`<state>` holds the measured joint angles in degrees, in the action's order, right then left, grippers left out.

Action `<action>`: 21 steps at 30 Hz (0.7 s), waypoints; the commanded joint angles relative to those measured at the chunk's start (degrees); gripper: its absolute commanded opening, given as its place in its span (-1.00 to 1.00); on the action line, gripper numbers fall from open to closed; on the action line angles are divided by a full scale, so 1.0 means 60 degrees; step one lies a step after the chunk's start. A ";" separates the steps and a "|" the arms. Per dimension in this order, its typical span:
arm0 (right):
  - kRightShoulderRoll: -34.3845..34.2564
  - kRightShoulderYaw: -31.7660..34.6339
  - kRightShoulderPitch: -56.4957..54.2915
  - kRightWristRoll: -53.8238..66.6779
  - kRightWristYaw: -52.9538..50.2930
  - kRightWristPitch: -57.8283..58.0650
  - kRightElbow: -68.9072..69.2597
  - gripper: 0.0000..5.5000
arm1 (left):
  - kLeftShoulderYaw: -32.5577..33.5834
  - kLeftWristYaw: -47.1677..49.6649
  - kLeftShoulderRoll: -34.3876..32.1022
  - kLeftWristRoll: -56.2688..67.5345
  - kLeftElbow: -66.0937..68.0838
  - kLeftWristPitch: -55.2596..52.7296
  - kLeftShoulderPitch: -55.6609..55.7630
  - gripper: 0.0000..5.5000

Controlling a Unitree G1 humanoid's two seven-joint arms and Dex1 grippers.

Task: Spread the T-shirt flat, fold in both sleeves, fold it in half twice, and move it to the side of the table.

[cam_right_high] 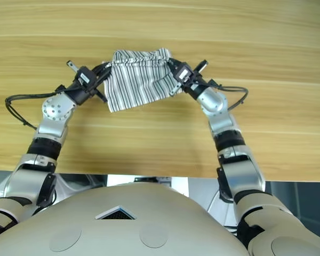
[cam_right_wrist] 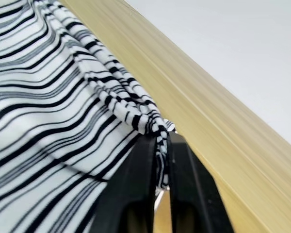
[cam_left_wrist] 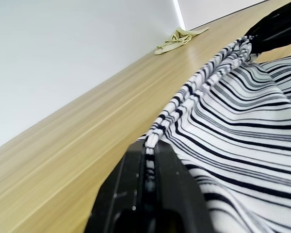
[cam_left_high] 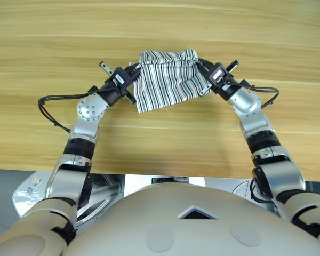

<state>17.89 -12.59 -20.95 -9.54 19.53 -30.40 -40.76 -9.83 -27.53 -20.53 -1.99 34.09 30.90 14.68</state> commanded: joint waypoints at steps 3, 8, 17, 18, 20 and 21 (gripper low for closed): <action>-0.0610 0.0351 -0.0879 -0.0257 -0.1314 0.0140 -0.1021 -0.50 | 0.0614 0.1152 0.0311 -0.0192 0.1386 -0.0319 0.0647 -0.65; -0.1344 0.0971 -0.0845 0.0011 -0.2910 -0.0331 -0.0815 -0.35 | 0.1405 0.2524 0.0214 -0.0169 0.1646 -0.0617 0.0394 -0.36; -0.1630 -0.0981 0.1680 -0.0526 -0.1090 0.0407 0.3227 -0.35 | 0.2618 0.2354 0.1128 0.2062 -0.1665 -0.0632 -0.1373 -0.33; -0.1736 -0.0936 0.1340 -0.0437 -0.0952 0.0670 0.2734 -0.35 | 0.2549 0.2276 0.1379 0.2270 -0.1964 -0.0669 -0.1486 -0.33; -0.1896 -0.0738 0.0551 -0.0365 -0.0969 0.1071 0.1519 -0.35 | 0.2392 0.2159 0.1716 0.2424 -0.2383 -0.0690 -0.1633 -0.33; -0.1982 -0.0583 0.0053 -0.0287 -0.1023 0.1256 0.0788 -0.35 | 0.2342 0.2107 0.1822 0.2457 -0.2535 -0.0720 -0.1690 -0.33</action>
<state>7.00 -17.91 -15.60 -12.28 13.73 -24.98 -29.89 4.83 -14.23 -10.53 11.65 20.85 27.25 5.18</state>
